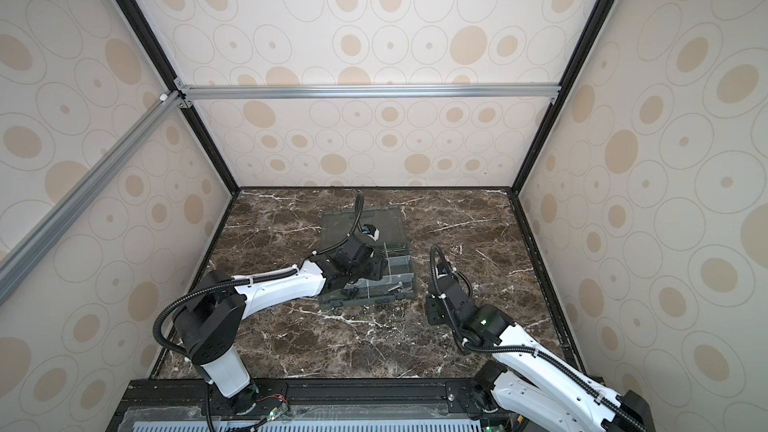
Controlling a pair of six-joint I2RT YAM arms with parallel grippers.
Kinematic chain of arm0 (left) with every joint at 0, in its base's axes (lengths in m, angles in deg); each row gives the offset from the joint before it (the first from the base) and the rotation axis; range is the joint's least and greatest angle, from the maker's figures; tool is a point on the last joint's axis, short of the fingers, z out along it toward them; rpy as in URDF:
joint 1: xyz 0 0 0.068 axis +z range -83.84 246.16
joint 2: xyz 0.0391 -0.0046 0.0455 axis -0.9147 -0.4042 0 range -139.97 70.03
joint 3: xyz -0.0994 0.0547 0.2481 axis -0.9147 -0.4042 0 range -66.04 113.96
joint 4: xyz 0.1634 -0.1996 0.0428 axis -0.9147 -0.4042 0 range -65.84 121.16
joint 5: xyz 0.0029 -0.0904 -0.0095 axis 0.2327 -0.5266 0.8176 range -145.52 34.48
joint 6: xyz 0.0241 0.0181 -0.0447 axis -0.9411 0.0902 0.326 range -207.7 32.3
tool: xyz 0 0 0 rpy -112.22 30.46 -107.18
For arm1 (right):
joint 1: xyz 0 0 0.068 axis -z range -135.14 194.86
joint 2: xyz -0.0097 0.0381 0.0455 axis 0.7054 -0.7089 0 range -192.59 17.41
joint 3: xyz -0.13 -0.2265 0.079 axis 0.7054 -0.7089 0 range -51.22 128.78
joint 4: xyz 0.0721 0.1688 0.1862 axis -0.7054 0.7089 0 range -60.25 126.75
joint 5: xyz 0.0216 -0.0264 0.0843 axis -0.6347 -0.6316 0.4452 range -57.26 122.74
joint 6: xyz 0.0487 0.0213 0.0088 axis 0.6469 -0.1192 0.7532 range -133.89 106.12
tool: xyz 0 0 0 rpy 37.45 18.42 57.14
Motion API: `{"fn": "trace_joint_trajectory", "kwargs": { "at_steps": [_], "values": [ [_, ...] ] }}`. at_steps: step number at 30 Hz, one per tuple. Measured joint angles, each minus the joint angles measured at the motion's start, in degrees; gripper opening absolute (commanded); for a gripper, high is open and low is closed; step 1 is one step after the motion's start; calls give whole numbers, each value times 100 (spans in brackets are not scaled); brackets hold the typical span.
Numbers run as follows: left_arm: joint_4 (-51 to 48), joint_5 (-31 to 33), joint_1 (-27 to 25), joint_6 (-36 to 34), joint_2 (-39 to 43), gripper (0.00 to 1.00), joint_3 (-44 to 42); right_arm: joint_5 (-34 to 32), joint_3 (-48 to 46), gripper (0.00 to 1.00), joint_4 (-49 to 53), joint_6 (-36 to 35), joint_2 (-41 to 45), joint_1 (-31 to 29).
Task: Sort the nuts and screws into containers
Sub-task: 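Open the left gripper to drop the black hex nut in, then draw the left gripper back while the right gripper moves toward the box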
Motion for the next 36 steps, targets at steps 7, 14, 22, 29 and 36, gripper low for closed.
{"fn": "trace_joint_trajectory", "kwargs": {
  "at_steps": [7,14,22,29,36],
  "values": [
    [225,0,9,136,459,56,-415,-26,-42,53,46,4,133,0],
    [625,9,9,361,1246,57,-1161,-26,-103,53,39,2,81,0],
    [916,114,11,619,2090,58,-1840,70,-103,53,-28,-68,-282,0],
    [1287,223,13,881,2575,60,-2417,380,-107,53,-162,-133,-647,0],
    [1314,227,13,973,2684,60,-2474,776,-240,52,-568,-109,-855,0]
  ]
}}
